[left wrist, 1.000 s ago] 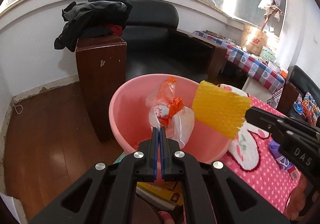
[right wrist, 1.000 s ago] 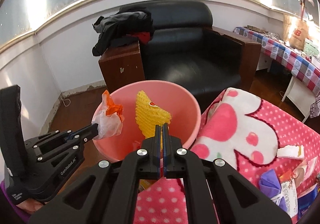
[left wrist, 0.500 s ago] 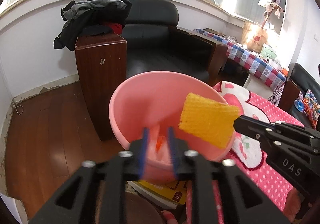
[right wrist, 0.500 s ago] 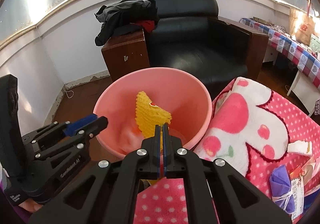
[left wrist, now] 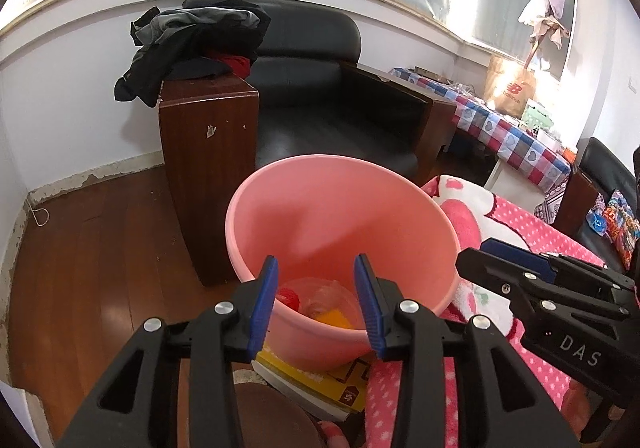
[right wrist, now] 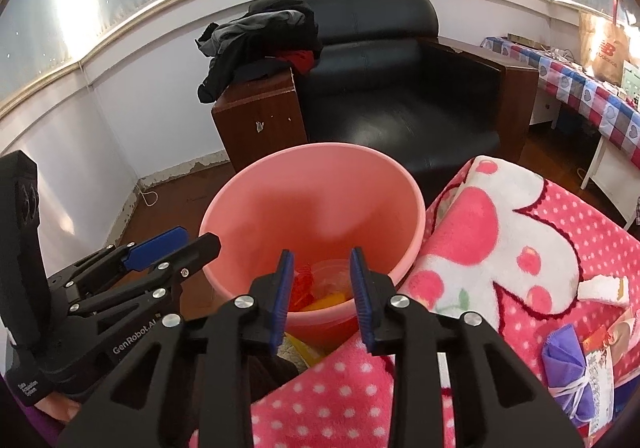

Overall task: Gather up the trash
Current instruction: 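Open left tool dropping white-orange bag while right tool releases yellow net into bucket, then move both open tools back over the remaining trash on the table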

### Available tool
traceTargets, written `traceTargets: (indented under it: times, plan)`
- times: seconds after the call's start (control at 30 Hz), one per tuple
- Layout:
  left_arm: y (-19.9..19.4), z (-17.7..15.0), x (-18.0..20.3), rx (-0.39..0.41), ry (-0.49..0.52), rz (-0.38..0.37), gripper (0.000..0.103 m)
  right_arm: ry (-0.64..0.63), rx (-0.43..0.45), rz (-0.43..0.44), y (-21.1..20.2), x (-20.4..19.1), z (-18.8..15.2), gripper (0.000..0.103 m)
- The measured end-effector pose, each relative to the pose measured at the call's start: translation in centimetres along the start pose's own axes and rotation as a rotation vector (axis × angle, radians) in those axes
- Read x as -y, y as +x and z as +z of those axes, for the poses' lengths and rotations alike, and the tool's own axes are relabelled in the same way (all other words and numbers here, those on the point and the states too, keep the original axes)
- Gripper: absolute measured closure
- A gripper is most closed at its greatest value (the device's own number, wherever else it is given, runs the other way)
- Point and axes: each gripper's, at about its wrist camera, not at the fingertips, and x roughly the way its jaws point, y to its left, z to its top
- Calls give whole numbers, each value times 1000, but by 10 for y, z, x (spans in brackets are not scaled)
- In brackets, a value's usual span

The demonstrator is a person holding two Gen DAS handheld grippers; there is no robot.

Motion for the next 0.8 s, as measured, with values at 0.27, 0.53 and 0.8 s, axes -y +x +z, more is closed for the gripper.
traceTargets:
  times: [0.27,0.53,0.8]
  plan:
    - [-8,0,15,10,17,-21,64,17,25,-35,-23,12,-13,73]
    - [-19,-4,43,20,64,-68,64,68,46,-77,-54,34,-34,73]
    - [-26,-13,83,17,125,-137,64,92,67,-170,-95,57,-68,73]
